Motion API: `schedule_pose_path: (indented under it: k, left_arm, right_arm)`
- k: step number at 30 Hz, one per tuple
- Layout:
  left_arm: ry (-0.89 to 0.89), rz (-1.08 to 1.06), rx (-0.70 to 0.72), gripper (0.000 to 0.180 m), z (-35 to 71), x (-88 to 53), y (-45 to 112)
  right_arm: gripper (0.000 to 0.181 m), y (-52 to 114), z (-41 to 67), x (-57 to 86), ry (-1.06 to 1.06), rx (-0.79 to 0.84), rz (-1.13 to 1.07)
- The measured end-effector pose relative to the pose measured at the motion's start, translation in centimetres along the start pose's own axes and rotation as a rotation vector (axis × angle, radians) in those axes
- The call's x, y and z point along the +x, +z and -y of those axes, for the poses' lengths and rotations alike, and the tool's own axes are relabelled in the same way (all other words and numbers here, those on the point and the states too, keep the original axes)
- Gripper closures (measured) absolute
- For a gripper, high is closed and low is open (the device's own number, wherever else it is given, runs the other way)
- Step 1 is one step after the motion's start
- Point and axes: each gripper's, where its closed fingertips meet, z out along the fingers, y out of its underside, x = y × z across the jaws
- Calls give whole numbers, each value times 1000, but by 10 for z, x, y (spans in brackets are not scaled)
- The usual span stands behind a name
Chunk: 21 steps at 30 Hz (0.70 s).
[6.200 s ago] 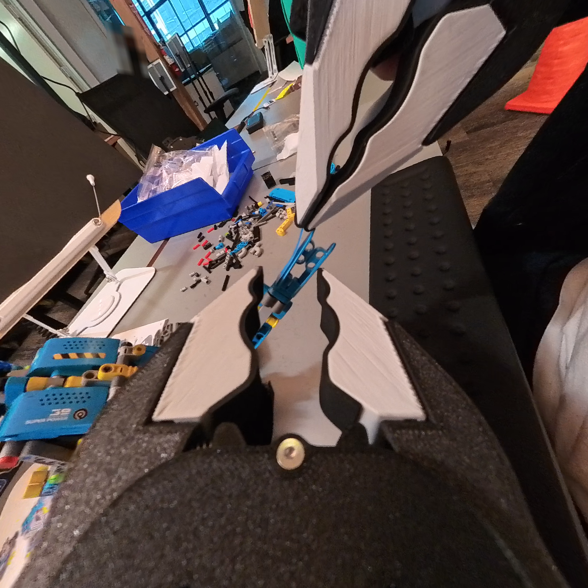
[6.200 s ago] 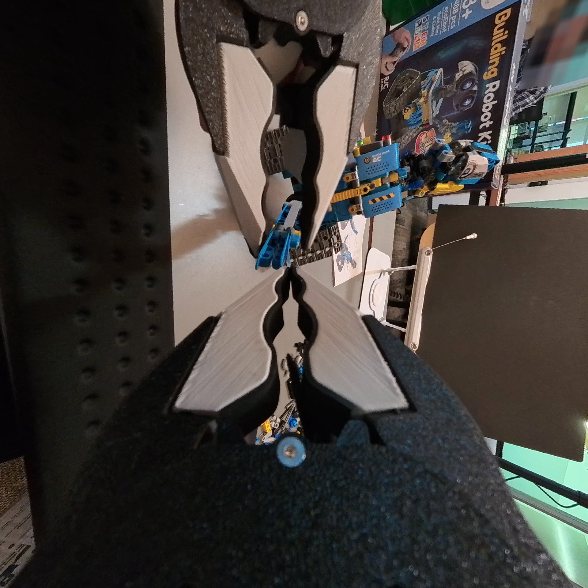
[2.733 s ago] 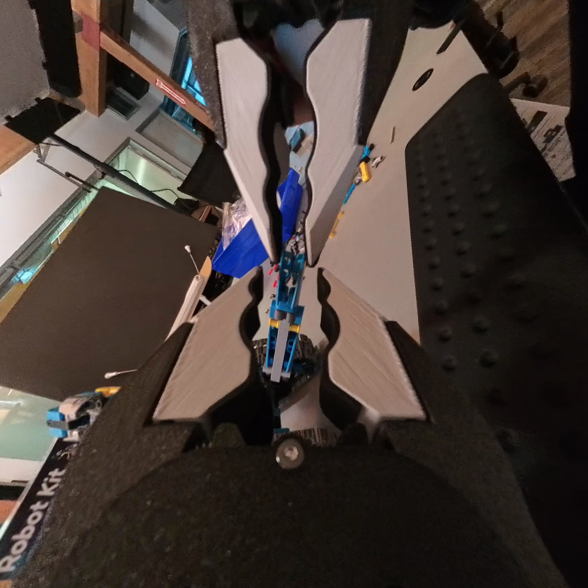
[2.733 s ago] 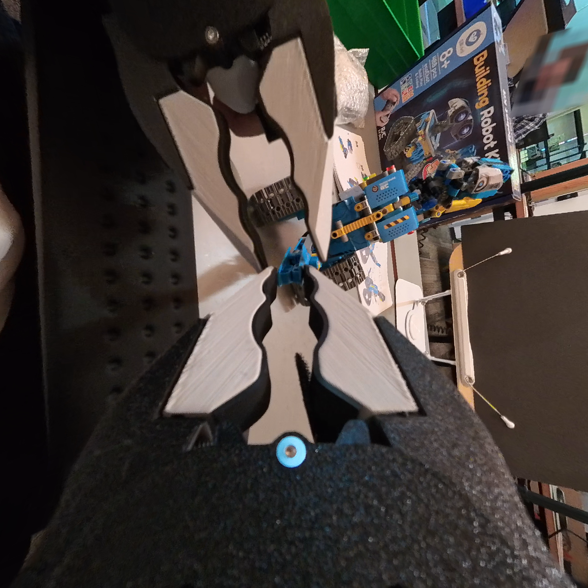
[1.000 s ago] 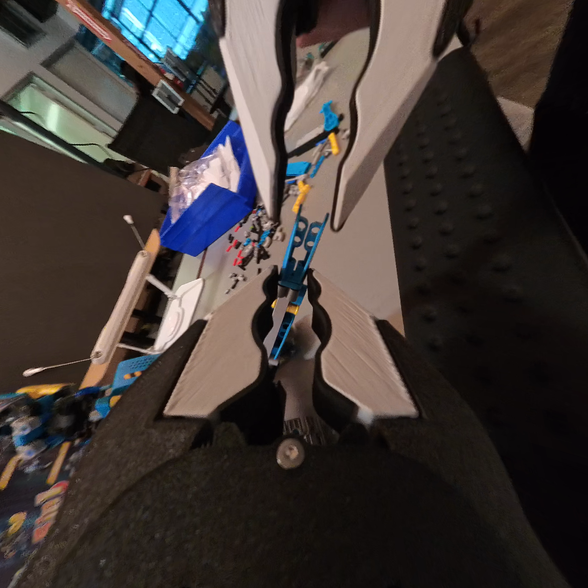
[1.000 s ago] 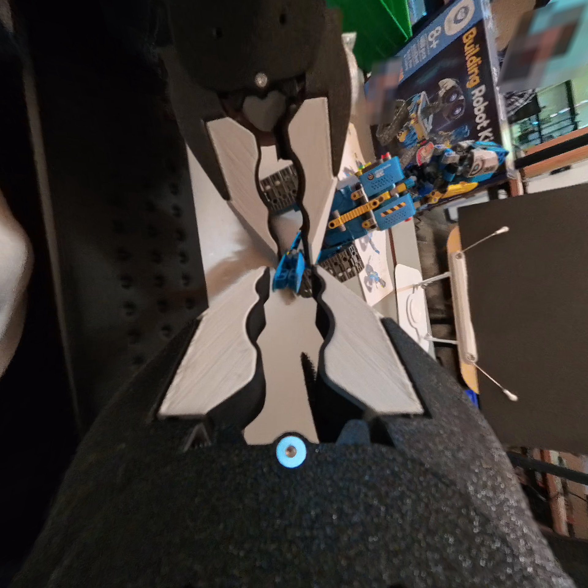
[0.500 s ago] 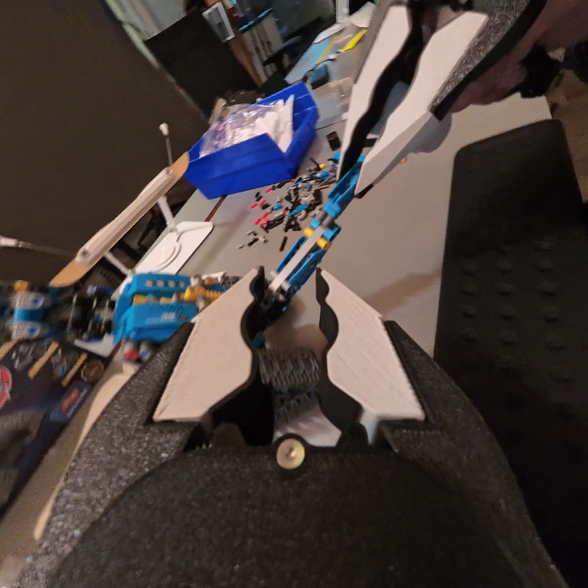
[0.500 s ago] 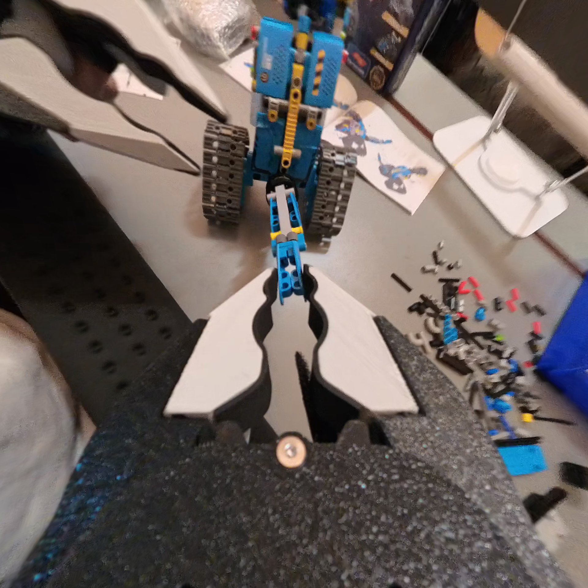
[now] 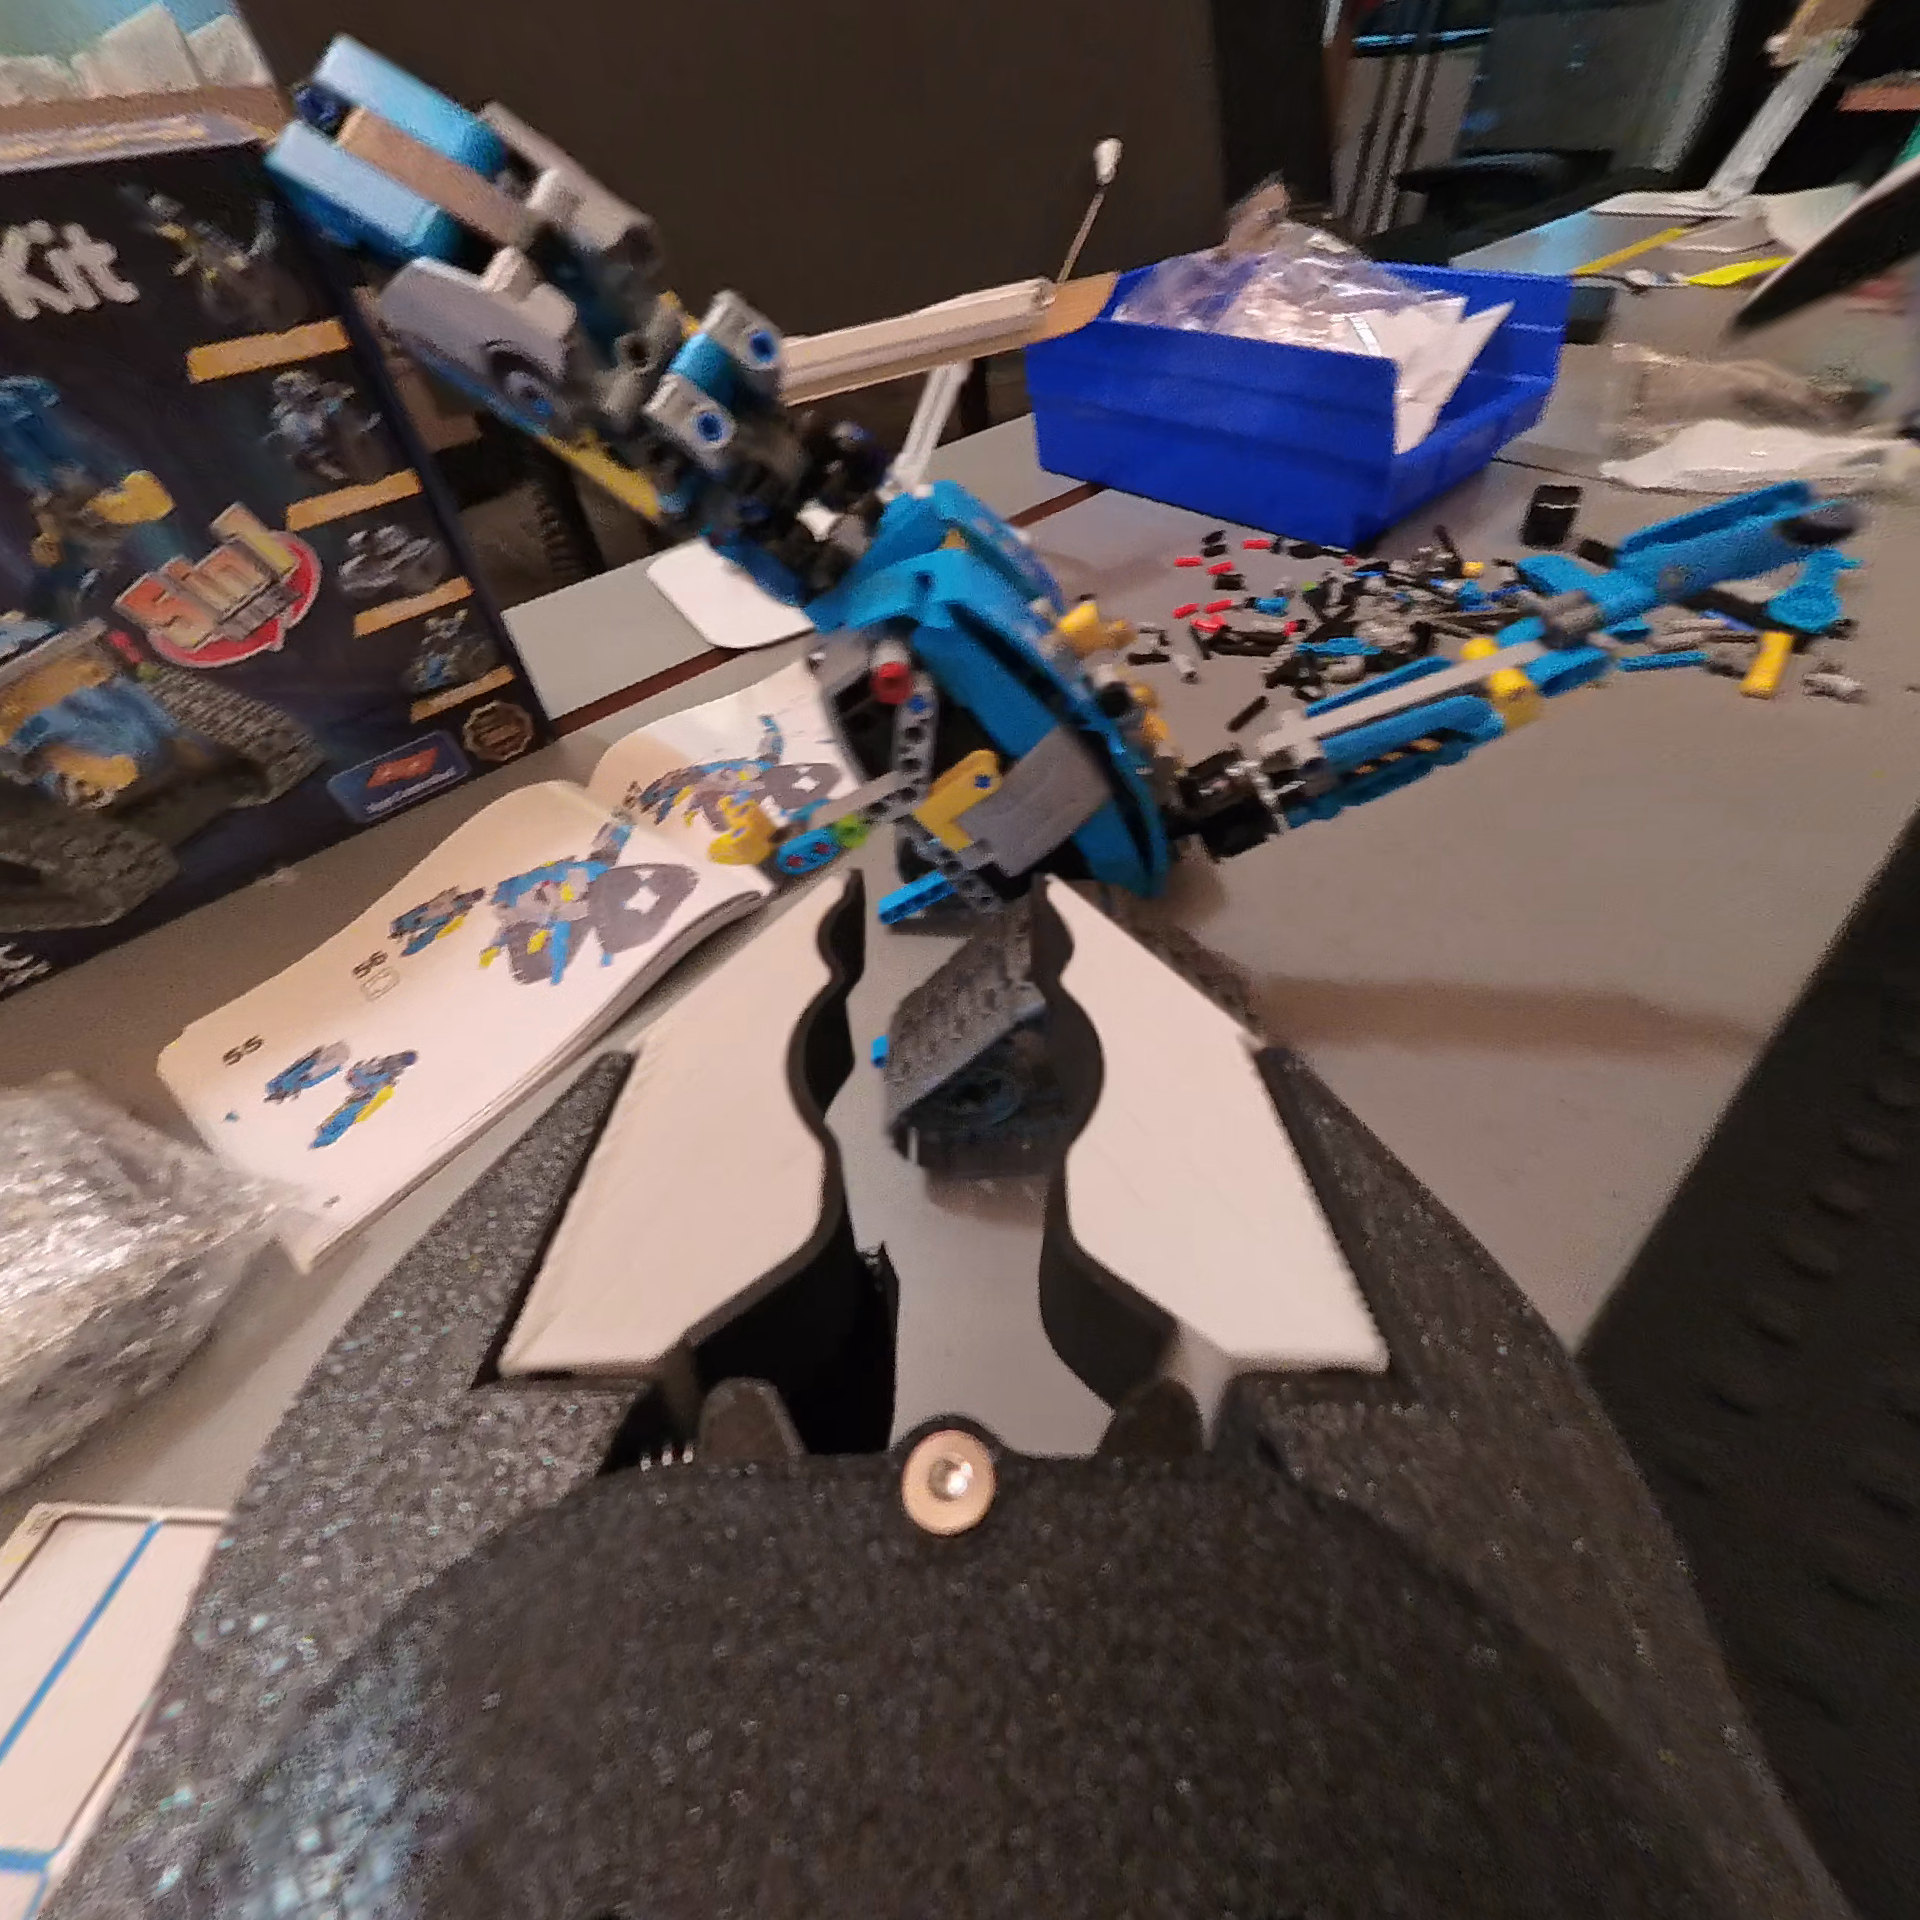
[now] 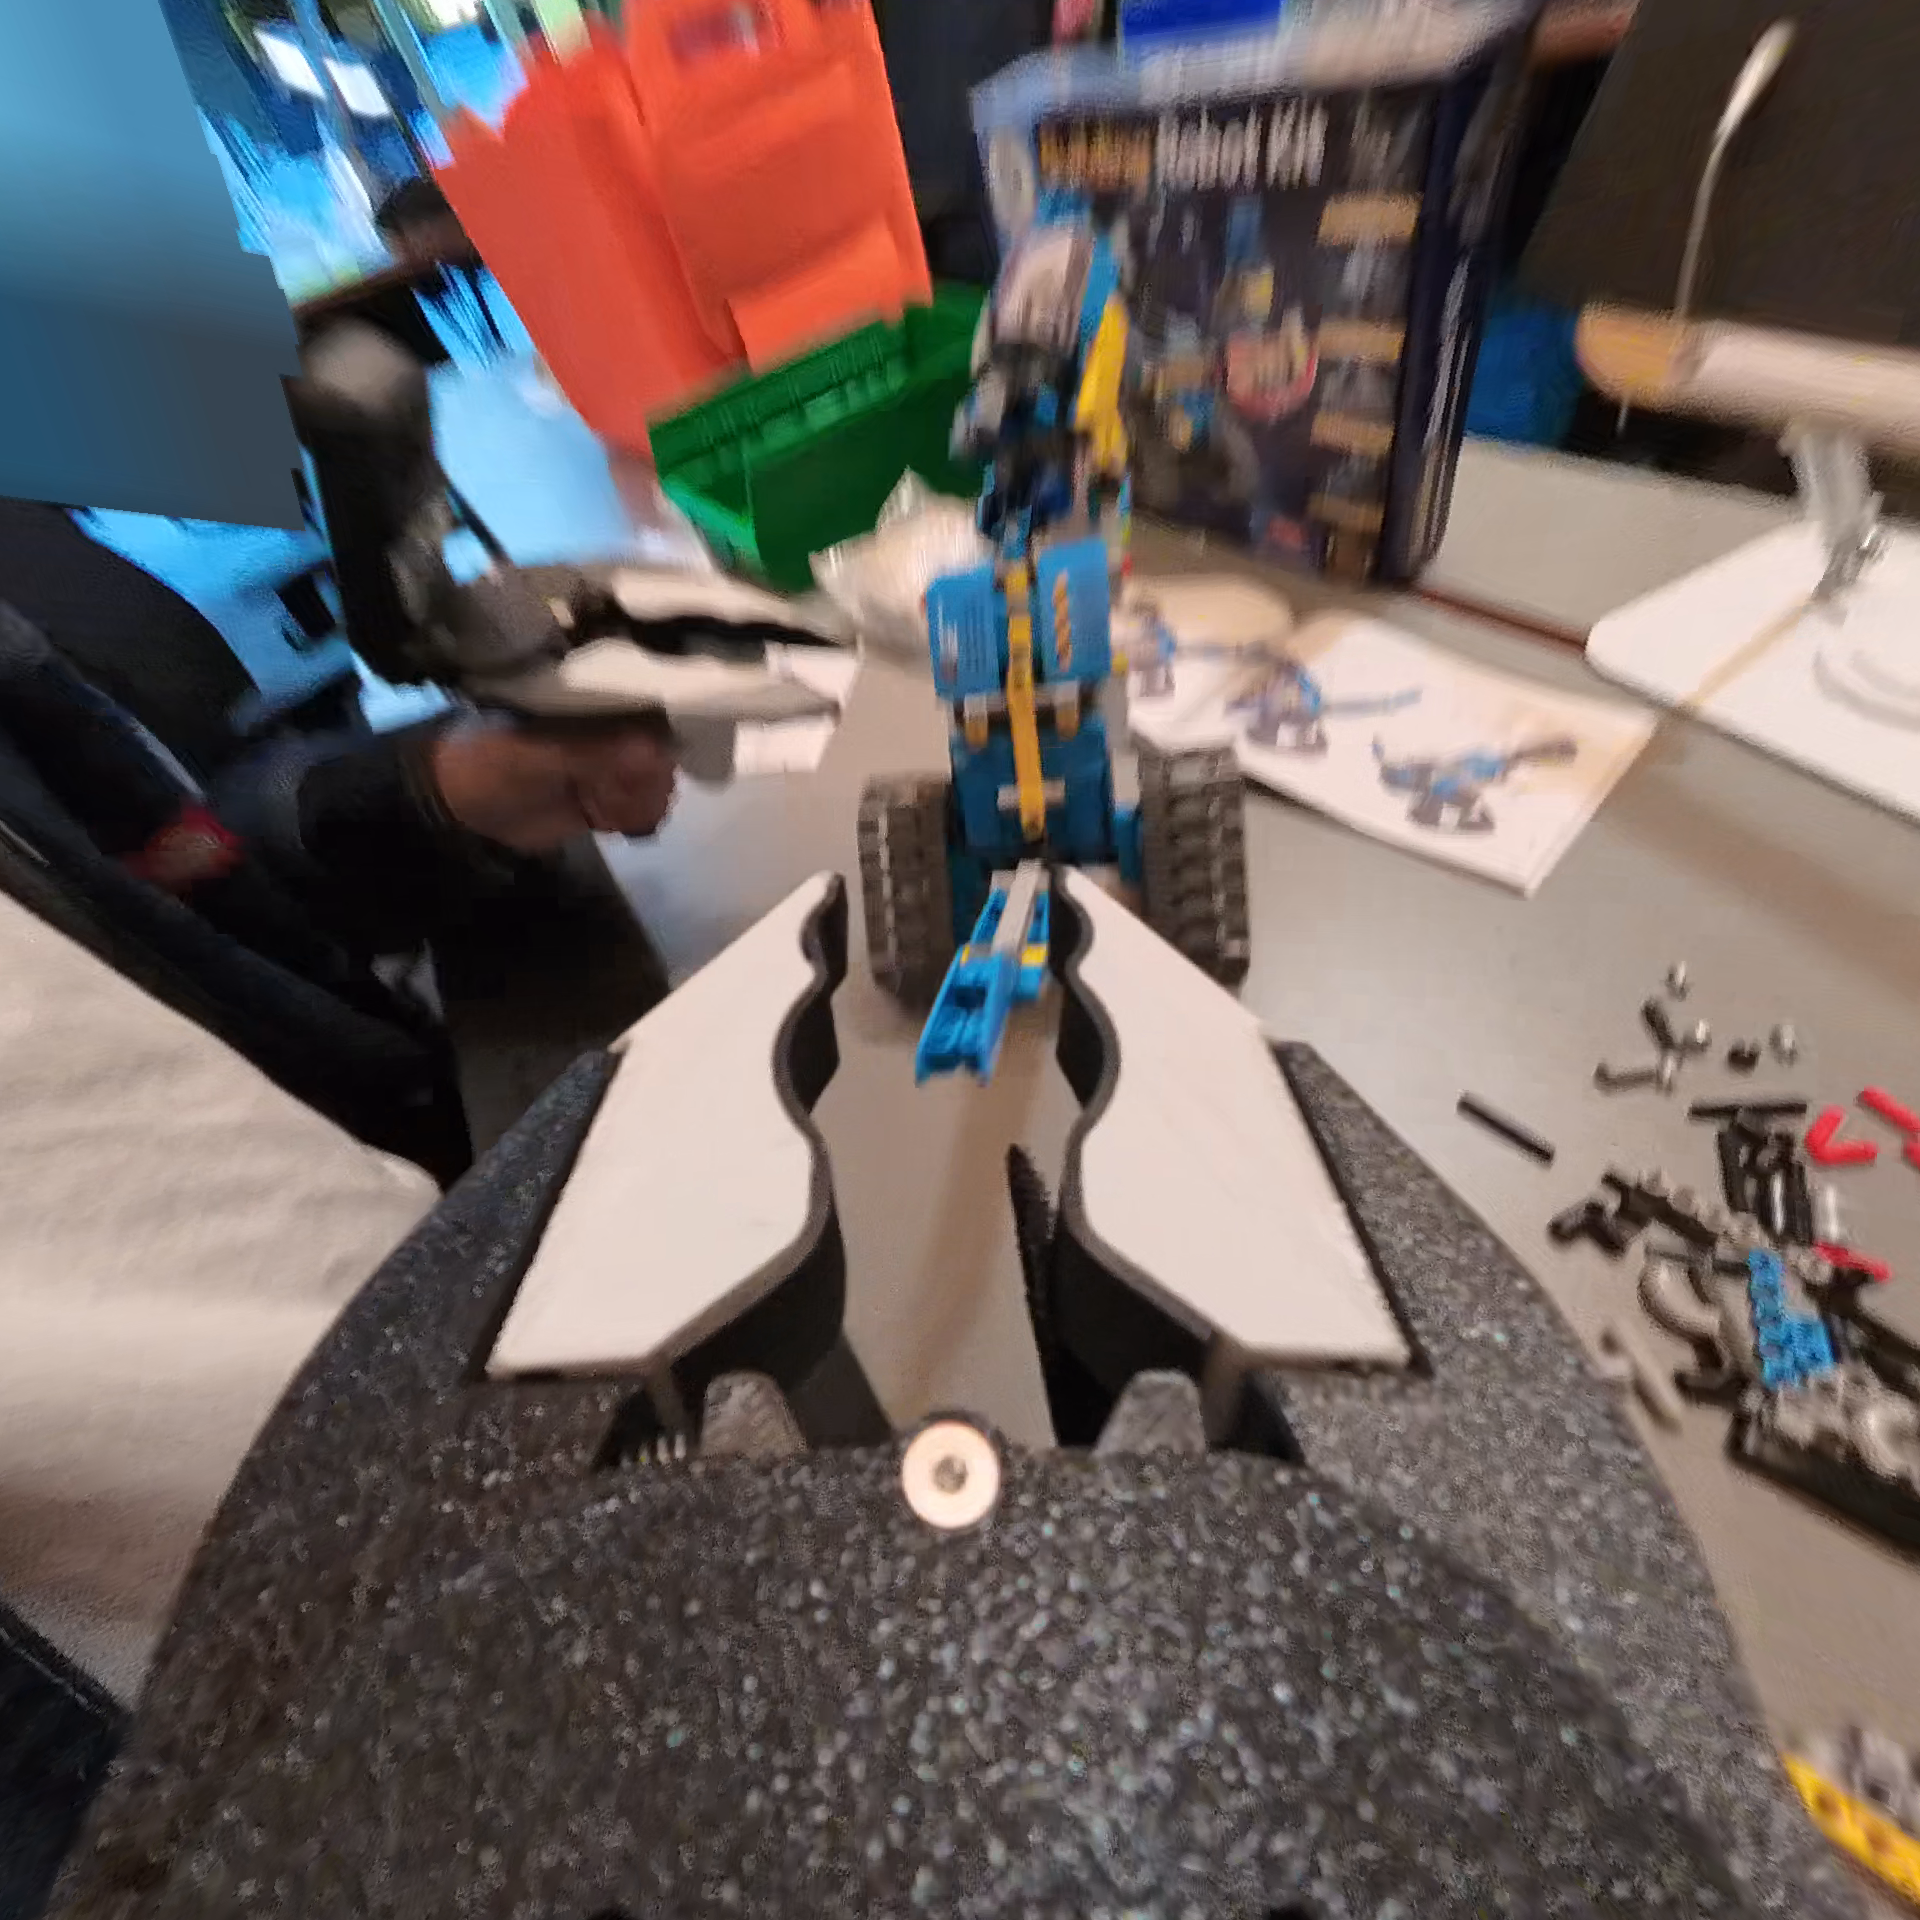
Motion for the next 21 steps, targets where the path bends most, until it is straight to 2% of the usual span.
schedule_pose_path:
  k: [3, 5, 7, 8, 12, 16, 21]
  left_arm:
    - [-37, 103, -58, 150, -7, -38, 7]
    - [-79, 168, -166, 153, -19, -73, 16]
    - [-126, 114, -323, 152, -36, -95, 35]
    - [-139, 74, -361, 149, -37, -103, 48]
    - [-111, -2, -469, 148, -40, -129, 111]
    - [-183, -163, -520, 148, -53, -111, 159]
    - [-181, -195, -542, 144, -71, -101, 176]
  right_arm:
    - [148, -6, 38, 42, 103, 175, -18]
    - [146, 11, 38, 90, 128, 168, -95]
    - [137, 46, 11, 150, 125, 7, -248]
    - [131, 70, -4, 168, 119, -73, -259]
    - [125, 155, -52, 197, 159, -306, -246]
    - [128, 189, -69, 204, 139, -381, -242]
    - [127, 194, -84, 206, 50, -450, -281]
